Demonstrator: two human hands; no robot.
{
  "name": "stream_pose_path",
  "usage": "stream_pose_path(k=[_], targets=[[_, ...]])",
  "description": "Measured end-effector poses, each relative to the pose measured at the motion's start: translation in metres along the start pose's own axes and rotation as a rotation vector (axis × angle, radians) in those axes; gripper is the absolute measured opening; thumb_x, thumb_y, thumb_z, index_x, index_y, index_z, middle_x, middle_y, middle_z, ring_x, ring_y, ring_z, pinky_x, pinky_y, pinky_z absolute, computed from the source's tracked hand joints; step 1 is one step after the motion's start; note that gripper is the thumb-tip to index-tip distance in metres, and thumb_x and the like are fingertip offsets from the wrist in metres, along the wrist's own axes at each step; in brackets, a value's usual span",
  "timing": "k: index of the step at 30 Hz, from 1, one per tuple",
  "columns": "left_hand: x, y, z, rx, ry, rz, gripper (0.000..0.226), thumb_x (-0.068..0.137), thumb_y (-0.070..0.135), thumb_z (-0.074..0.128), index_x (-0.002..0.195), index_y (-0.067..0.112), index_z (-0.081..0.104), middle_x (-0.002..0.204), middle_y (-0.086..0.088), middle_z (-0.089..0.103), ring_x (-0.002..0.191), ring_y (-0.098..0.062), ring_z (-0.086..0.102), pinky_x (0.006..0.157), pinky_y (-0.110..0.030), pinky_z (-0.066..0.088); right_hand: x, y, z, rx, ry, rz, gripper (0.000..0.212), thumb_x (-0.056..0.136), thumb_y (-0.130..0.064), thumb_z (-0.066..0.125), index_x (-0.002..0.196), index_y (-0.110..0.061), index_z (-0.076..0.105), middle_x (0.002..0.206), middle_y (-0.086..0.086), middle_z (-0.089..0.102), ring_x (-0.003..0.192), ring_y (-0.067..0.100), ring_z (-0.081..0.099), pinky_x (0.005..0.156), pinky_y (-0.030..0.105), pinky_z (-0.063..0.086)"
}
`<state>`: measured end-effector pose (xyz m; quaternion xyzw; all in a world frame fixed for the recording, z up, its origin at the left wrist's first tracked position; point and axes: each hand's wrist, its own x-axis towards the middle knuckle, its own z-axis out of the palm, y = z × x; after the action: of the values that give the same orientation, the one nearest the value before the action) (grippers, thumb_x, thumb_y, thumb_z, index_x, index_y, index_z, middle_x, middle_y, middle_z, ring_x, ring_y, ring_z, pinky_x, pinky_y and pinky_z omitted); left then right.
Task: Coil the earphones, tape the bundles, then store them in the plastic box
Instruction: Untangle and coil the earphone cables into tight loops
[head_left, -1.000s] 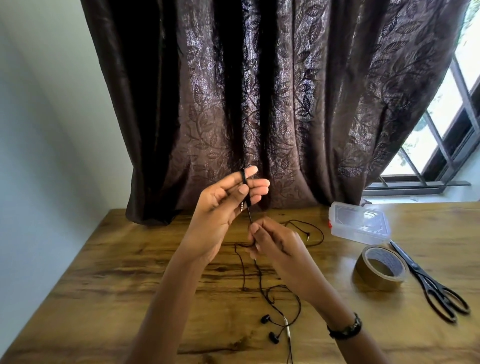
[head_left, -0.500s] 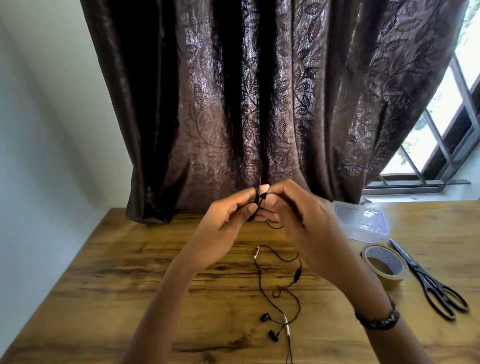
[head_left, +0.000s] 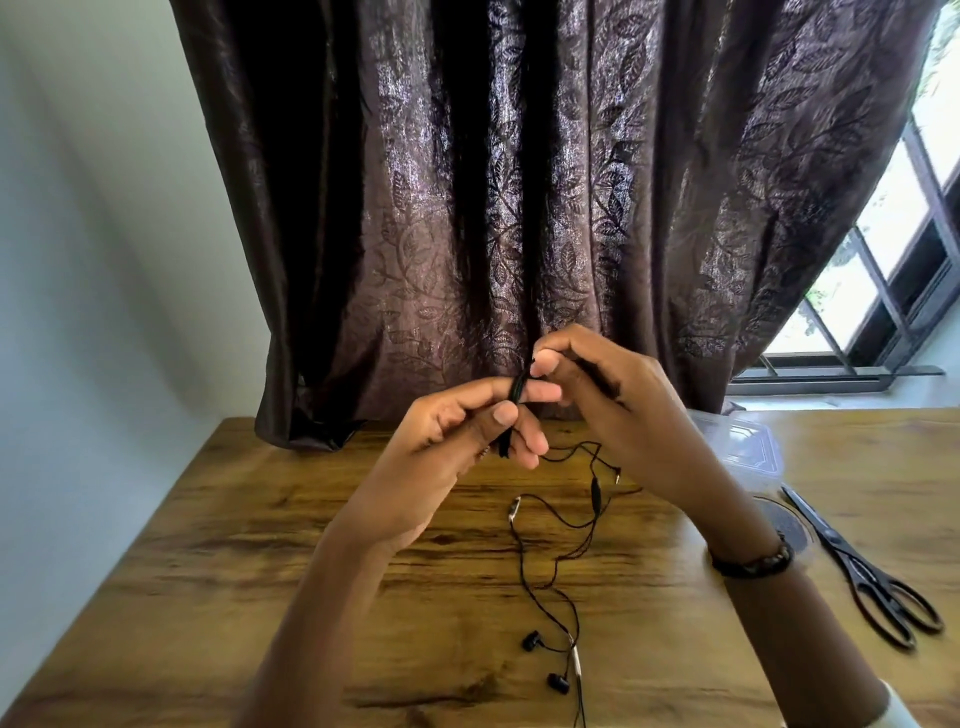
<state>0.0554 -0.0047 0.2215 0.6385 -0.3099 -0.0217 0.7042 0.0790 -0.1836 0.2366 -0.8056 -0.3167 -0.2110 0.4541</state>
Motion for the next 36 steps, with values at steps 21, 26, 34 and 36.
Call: stream_pose_path(k=[21, 26, 34, 36], targets=[[0.016, -0.017, 0.004, 0.076, 0.309, 0.032, 0.035, 0.097, 0.006, 0.044, 0.132, 0.006, 0.049, 0.103, -0.007, 0.073, 0.098, -0.016, 0.069, 0.082, -0.022, 0.052, -0.056, -0.002, 0.053, -0.004, -0.011, 0.166, 0.017, 0.100, -0.030, 0.046, 0.089, -0.024, 0.056, 0.060, -0.002, 0.054, 0.051, 0.019, 0.049, 0.044, 0.024, 0.038], [0.016, -0.023, 0.003, 0.197, 0.294, 0.043, 0.036, 0.099, 0.004, 0.042, 0.134, 0.010, 0.047, 0.104, -0.004, 0.072, 0.099, -0.014, 0.068, 0.085, -0.022, 0.052, -0.052, -0.009, 0.042, -0.129, -0.059, 0.117, 0.020, 0.100, -0.032, 0.045, 0.092, -0.019, 0.059, 0.060, -0.013, 0.050, 0.052, 0.008, 0.048, 0.049, 0.014, 0.034], [0.004, -0.021, 0.002, 0.201, 0.117, -0.008, 0.036, 0.096, 0.017, 0.043, 0.130, 0.014, 0.053, 0.106, 0.008, 0.071, 0.103, -0.011, 0.066, 0.088, -0.021, 0.050, -0.023, -0.013, 0.006, -0.201, -0.045, 0.052, 0.015, 0.101, -0.021, 0.047, 0.090, -0.018, 0.056, 0.071, -0.019, 0.052, 0.066, 0.001, 0.053, 0.060, 0.015, 0.037], [0.002, -0.018, 0.003, 0.192, 0.078, 0.009, 0.034, 0.096, 0.015, 0.040, 0.124, 0.004, 0.056, 0.097, -0.001, 0.072, 0.094, -0.016, 0.068, 0.083, -0.024, 0.052, -0.015, -0.013, -0.001, -0.225, -0.051, 0.017, 0.016, 0.101, -0.023, 0.045, 0.089, -0.017, 0.055, 0.074, -0.016, 0.053, 0.069, 0.004, 0.053, 0.061, 0.020, 0.040]])
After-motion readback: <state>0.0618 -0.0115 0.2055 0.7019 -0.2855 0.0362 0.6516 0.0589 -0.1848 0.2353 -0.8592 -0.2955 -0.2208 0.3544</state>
